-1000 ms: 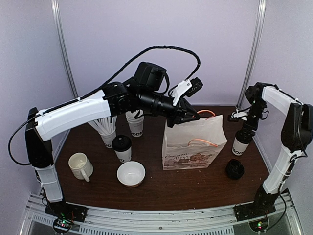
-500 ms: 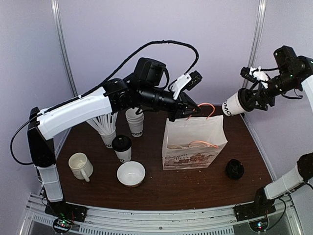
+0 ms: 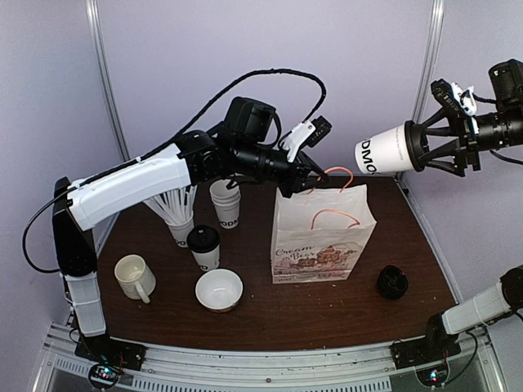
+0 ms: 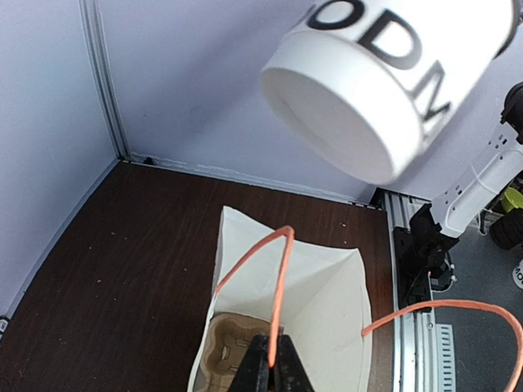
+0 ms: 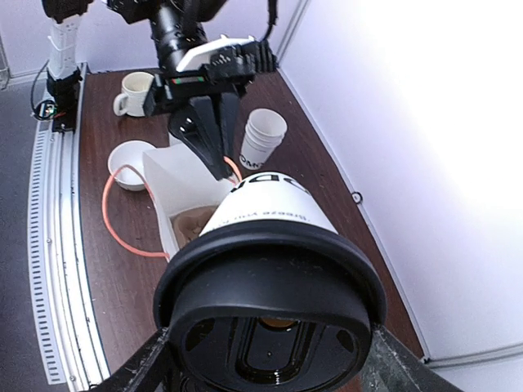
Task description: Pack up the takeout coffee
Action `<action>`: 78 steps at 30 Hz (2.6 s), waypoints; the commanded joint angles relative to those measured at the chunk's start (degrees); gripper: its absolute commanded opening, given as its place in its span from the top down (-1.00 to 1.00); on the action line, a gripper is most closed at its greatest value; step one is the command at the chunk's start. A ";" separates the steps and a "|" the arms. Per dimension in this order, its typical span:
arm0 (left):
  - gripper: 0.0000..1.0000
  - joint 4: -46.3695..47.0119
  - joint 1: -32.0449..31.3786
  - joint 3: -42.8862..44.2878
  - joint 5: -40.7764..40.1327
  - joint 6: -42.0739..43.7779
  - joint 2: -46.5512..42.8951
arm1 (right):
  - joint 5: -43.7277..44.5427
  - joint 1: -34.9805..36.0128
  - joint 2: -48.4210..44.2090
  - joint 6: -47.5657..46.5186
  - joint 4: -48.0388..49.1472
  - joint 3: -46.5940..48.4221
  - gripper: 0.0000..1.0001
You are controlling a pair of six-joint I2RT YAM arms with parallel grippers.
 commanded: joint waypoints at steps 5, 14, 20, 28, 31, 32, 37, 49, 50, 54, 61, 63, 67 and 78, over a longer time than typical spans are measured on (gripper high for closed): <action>1.00 3.23 0.22 1.63 -0.72 -2.51 -0.82 | -2.06 8.42 -1.26 -0.53 -5.64 -4.66 -0.29; 1.00 4.06 0.17 0.35 -0.39 -3.89 -1.99 | 11.17 19.63 -1.30 1.45 -0.01 -12.89 -0.30; 1.00 5.62 0.24 -0.57 0.89 -6.08 -3.22 | 20.99 28.10 1.99 6.04 7.04 -14.16 -0.28; 1.00 6.71 0.09 -2.77 2.05 -8.30 -5.29 | 36.00 39.31 8.43 9.02 12.71 -16.54 -0.25; 1.00 7.72 0.07 -3.83 2.48 -9.20 -6.04 | 40.89 42.24 10.55 9.45 14.23 -17.91 -0.23; 1.00 8.03 0.01 -4.19 2.41 -9.45 -6.23 | 42.29 43.23 10.78 9.46 14.85 -18.75 -0.23; 1.00 9.55 0.01 -5.29 1.72 -11.25 -6.12 | 47.87 48.05 9.84 9.40 16.52 -24.33 -0.22; -0.17 8.79 0.04 -4.25 -0.01 -11.09 -7.21 | 52.54 52.35 4.40 9.77 19.01 -34.48 -0.21; -0.33 8.42 -0.01 -4.07 0.83 -11.20 -7.69 | 52.25 52.42 4.09 9.93 19.31 -35.15 -0.21; -0.51 7.17 0.04 -3.71 4.10 -10.54 -10.36 | 51.63 53.19 2.58 10.42 19.71 -37.19 -0.20; -0.63 4.42 1.23 -6.28 -5.96 -4.77 -14.09 | 47.80 55.56 0.22 8.54 16.37 -41.15 -0.21; -0.63 4.41 2.32 -6.83 -7.47 -4.16 -13.77 | 46.75 55.79 -0.40 8.36 16.70 -42.78 -0.21; -0.63 4.70 3.85 -6.75 -9.96 -3.85 -11.87 | 48.03 57.10 -0.18 9.03 17.88 -44.59 -0.20; -0.63 7.54 6.88 -10.49 -13.40 -4.46 -7.27 | 61.34 57.61 -1.58 9.97 26.87 -50.75 -0.19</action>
